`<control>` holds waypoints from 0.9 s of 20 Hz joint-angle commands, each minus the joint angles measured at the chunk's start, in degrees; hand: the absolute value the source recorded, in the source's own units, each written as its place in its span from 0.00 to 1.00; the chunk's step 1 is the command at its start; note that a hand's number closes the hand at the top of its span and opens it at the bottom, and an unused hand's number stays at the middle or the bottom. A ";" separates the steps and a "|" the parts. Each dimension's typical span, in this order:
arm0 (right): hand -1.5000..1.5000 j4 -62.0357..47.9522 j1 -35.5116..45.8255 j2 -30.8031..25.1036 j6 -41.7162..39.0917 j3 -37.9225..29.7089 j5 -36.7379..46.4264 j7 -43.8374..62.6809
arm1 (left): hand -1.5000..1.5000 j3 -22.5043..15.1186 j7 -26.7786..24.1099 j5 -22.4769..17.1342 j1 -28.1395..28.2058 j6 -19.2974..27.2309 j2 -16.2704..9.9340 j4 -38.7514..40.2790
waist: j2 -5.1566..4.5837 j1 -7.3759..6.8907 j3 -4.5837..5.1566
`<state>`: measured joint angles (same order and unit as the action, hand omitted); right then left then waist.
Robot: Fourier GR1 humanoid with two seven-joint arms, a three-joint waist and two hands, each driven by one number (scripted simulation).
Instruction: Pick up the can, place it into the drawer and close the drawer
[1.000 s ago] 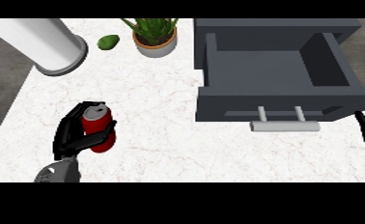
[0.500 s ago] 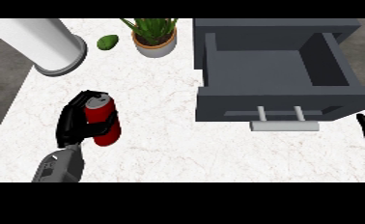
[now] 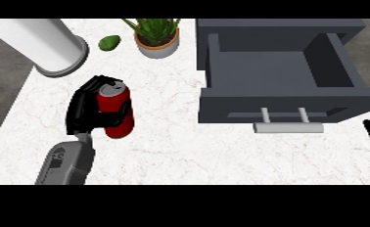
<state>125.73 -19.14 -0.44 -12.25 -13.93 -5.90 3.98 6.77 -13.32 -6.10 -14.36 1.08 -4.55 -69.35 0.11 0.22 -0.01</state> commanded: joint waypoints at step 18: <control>0.00 -1.62 1.78 -0.91 -1.22 -4.07 -2.07 -0.11 | 1.00 -18.27 25.35 6.85 -23.31 18.45 4.53 -10.93 | -0.09 0.44 -0.02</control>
<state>126.47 -17.87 -1.55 -13.07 -17.21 -8.29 5.60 -7.12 9.70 0.40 -33.24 15.03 -0.23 -81.07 0.06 0.54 -0.01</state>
